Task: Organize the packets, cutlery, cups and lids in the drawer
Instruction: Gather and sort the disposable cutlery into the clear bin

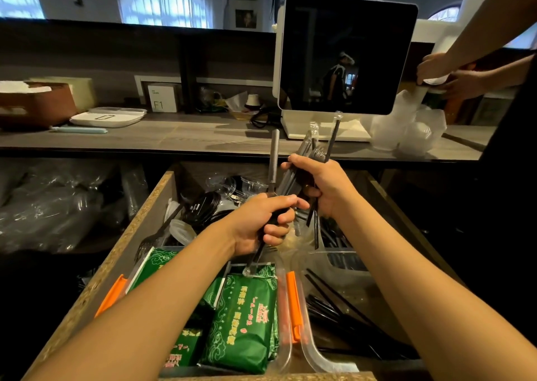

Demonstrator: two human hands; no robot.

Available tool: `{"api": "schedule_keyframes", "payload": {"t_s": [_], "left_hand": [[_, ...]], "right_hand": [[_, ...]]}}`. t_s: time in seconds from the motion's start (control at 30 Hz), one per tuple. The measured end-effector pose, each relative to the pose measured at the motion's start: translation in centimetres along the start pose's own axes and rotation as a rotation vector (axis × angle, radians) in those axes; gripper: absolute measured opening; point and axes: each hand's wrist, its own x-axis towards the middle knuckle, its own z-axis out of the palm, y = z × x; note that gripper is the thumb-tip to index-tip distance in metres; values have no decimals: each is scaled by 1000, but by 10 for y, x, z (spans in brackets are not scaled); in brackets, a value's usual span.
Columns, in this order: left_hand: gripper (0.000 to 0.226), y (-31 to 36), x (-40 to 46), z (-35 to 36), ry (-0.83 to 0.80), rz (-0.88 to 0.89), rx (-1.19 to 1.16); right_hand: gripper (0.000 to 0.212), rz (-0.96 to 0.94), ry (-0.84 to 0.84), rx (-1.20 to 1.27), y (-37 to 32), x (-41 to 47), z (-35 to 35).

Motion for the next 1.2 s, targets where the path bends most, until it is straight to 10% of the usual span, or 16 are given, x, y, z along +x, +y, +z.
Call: {"api": "schedule_keyframes", "payload": {"t_s": [0.57,1.2], "left_hand": [[21,-2,1,1,163,108,160],[22,-2,4,-15,112,69,214]], "right_hand": [[15,-3,-166,-316,-3,3,-14],[11,10,41,10,-16,6,-26]]}}
